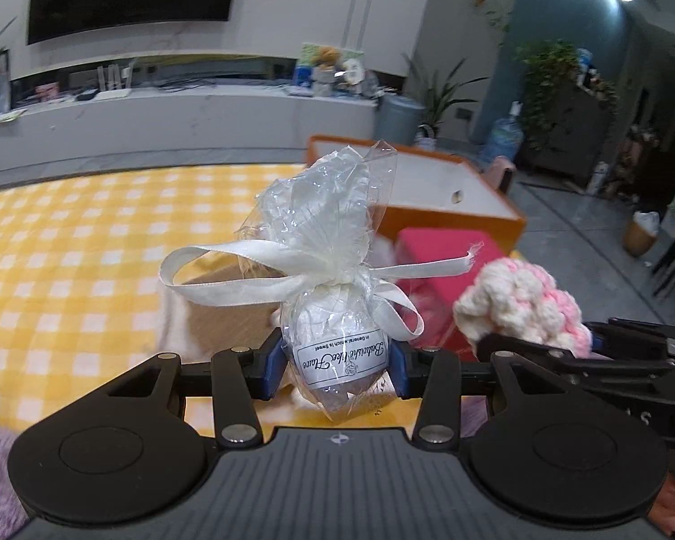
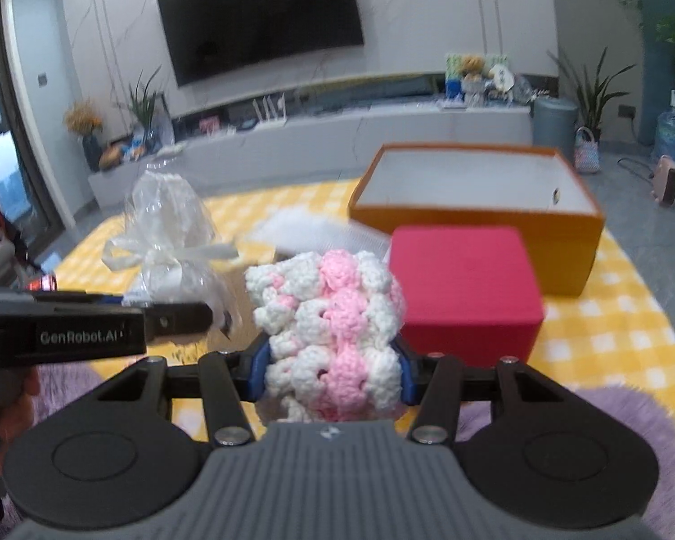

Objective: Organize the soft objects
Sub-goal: 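Carry both held items into the orange box and open both tools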

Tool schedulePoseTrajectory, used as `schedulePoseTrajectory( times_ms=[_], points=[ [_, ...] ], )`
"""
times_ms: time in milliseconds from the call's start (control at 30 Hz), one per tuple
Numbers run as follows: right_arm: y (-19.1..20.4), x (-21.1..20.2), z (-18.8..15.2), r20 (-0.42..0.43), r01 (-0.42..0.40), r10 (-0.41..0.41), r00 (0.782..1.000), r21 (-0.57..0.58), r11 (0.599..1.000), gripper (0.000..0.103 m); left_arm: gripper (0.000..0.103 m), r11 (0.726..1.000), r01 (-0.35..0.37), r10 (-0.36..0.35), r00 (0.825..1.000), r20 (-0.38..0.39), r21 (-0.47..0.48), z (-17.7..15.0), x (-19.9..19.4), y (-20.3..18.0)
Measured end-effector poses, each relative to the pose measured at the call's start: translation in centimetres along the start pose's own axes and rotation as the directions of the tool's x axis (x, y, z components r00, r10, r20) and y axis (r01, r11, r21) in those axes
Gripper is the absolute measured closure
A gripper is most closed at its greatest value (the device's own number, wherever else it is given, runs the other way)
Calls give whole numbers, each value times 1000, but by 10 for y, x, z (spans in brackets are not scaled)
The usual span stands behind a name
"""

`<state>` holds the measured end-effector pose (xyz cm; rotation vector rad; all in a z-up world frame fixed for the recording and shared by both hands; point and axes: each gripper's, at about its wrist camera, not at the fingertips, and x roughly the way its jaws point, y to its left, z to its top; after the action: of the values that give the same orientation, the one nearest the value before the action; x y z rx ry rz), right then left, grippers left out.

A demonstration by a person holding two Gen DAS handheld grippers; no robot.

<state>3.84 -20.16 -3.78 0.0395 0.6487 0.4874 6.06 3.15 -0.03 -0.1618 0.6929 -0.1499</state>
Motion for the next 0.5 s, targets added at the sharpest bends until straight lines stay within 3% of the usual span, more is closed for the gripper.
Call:
schedulePoseTrajectory(
  times_ms=[233,500],
  points=[
    [-22,-12,39,113,31,-29,993,-11,999,51,52,995,97,-97,995,16,11,39,14,-20],
    [-51,9,86,158,91,-83,984,-42,995,51,52,990,134,-136,990,34,50,91,48,-35]
  ],
)
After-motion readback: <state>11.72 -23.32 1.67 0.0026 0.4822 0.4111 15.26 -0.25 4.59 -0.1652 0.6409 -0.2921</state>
